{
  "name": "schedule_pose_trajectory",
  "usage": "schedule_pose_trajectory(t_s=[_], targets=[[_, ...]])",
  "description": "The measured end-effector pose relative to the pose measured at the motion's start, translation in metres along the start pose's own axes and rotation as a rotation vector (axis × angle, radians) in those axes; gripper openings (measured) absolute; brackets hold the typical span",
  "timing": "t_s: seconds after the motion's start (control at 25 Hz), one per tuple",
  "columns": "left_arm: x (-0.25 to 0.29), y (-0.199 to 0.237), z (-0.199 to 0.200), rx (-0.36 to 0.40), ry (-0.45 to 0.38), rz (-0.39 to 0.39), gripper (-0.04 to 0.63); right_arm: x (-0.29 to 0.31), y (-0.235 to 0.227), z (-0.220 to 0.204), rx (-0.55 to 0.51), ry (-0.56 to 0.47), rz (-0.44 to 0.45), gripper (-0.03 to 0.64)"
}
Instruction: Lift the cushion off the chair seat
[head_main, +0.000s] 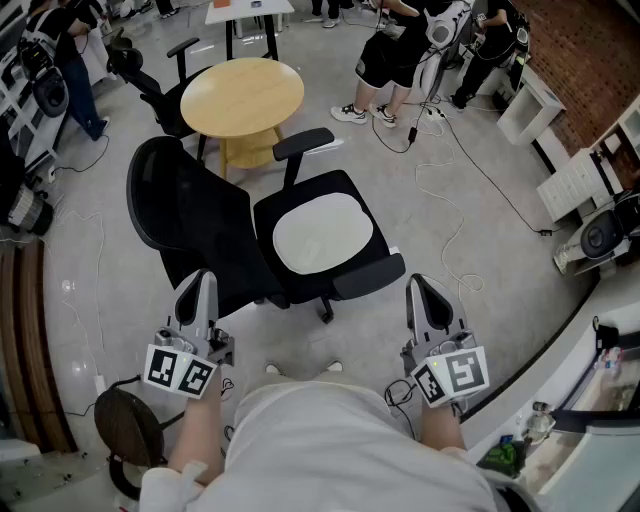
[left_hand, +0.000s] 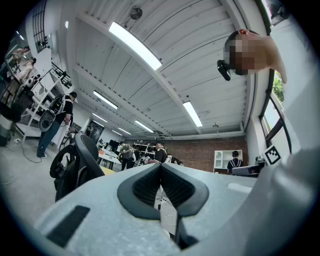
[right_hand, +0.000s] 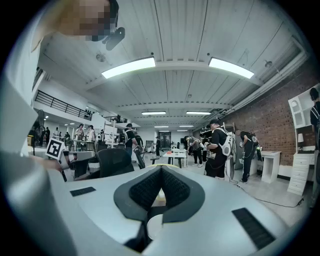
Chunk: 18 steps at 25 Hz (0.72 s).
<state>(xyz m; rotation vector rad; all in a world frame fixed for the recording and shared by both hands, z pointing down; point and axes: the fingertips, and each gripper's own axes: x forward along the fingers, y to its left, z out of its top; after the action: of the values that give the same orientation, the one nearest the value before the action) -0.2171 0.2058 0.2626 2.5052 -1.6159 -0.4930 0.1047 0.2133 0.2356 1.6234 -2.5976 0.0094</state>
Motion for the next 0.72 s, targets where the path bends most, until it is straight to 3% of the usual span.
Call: schedule_pose_trajectory(t_s=[0.36, 0.64, 0.68, 0.72], targets=[[-0.012, -0.002, -0.004, -0.006, 0.008, 0.010, 0.017, -0.005, 0.002, -0.009, -0.004, 0.020, -0.003, 0.000], [-0.014, -0.006, -0.007, -0.007, 0.009, 0.020, 0.017, -0.002, -0.003, -0.018, -0.064, 0.079, 0.088, 0.003], [-0.013, -0.008, -0.008, -0.007, 0.010, 0.020, 0.017, -0.002, -0.007, -0.017, -0.077, 0.082, 0.091, 0.050], [-0.012, -0.009, -0.008, -0.007, 0.010, 0.020, 0.017, -0.002, -0.011, -0.017, -0.085, 0.088, 0.096, 0.168]])
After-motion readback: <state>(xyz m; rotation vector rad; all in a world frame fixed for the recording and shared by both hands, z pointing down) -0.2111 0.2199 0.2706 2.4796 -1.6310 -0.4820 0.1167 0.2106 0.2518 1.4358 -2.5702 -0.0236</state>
